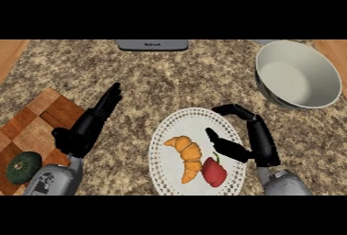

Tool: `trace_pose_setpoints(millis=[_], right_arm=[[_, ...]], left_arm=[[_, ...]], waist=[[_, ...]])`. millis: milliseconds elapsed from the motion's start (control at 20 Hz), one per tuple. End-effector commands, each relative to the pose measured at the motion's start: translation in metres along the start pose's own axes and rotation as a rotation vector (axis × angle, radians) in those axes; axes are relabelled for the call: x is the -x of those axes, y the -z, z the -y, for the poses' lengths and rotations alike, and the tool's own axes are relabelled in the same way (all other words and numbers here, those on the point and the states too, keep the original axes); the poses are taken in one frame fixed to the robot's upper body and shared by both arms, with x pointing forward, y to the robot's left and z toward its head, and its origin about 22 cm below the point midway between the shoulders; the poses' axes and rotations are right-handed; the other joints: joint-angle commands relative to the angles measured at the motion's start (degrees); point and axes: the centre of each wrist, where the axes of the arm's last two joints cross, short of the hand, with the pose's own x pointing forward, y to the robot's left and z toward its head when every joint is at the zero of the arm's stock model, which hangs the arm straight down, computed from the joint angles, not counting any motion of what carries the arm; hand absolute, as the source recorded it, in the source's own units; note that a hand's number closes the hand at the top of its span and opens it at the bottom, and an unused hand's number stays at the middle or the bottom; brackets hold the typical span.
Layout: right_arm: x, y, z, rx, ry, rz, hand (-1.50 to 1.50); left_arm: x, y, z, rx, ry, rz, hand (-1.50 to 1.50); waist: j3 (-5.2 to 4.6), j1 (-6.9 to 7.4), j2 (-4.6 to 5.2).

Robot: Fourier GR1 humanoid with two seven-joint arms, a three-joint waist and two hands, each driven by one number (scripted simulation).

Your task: Pick the croissant from the placemat and place it in the bowl

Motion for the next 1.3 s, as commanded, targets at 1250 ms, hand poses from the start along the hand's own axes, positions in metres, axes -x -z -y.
trace_pose_setpoints(millis=[1250], right_arm=[[-0.151, 0.075, -0.097, -0.858, -0.854, -0.592, -1.50]], left_arm=[[-0.002, -0.009, 0.029, 0.071, -0.020, -0.015, 0.00]], waist=[[0.13, 0.22, -0.13]])
